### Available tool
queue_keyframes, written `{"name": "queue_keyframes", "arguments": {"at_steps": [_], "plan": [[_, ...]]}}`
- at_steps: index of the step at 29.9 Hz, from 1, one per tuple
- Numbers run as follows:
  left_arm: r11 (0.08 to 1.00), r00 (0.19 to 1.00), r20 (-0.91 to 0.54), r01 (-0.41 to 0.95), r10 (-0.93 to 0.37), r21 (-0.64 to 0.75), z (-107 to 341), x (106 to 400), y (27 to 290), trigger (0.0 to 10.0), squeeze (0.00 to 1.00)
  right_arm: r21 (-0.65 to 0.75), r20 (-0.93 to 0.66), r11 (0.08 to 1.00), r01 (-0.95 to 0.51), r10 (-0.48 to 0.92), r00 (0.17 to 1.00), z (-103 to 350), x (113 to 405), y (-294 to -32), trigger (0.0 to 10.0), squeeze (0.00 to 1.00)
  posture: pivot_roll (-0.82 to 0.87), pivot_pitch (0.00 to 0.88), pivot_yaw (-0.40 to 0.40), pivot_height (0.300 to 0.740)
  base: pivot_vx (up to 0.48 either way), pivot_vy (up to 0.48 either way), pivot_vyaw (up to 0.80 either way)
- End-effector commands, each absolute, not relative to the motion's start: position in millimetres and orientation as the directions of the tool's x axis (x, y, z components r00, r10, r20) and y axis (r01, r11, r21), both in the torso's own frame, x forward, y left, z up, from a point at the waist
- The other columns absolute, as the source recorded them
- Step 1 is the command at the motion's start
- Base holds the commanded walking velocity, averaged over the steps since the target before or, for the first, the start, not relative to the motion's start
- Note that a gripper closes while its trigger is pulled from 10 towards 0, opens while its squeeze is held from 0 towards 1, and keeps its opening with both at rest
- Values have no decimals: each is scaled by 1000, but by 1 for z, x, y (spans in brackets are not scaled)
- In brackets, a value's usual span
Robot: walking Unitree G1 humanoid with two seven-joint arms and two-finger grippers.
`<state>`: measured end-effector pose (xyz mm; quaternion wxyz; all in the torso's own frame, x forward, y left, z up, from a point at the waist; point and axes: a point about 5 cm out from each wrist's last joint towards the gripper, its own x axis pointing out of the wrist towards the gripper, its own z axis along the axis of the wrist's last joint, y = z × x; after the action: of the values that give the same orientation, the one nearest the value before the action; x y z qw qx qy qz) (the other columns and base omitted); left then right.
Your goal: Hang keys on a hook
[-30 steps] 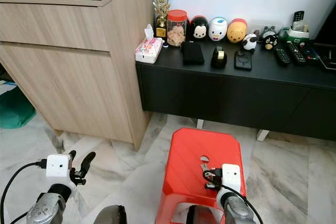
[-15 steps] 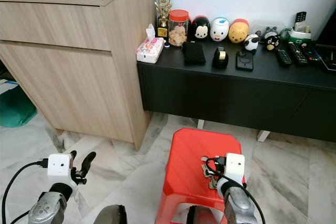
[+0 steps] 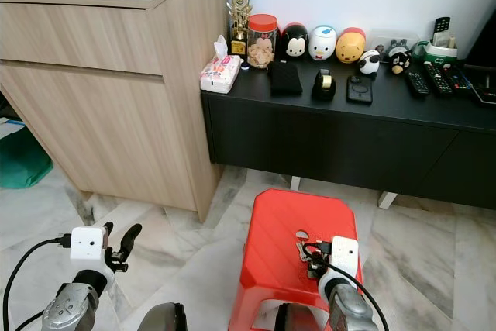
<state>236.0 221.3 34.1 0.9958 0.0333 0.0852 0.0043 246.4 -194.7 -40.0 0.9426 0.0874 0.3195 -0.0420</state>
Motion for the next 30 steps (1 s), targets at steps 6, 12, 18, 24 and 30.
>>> {"name": "queue_keyframes", "arguments": {"at_steps": [6,12,18,24,30], "plan": [[997,983,-182,7,8,81,31,234,221,10000,0,142,-633,979,148,-25,773,-44,242,-195,10000,1000,74,0,-37,611,0,0,0],[997,984,-179,5,10,81,32,236,221,10000,0,127,-641,979,158,-40,767,-46,237,-199,10000,102,73,0,-40,611,0,0,0],[997,984,-180,4,11,81,31,236,222,10000,0,115,-648,979,166,-53,760,-49,232,-204,10000,0,72,0,-40,611,0,0,0],[997,983,-183,3,12,81,31,237,222,10000,0,114,-668,974,198,-72,740,-52,227,-207,10000,0,69,0,-37,611,0,0,0],[997,983,-184,5,10,83,31,236,222,10000,0,121,-691,976,182,-49,721,-55,226,-202,10000,0,70,0,-35,611,0,0,0]]}}
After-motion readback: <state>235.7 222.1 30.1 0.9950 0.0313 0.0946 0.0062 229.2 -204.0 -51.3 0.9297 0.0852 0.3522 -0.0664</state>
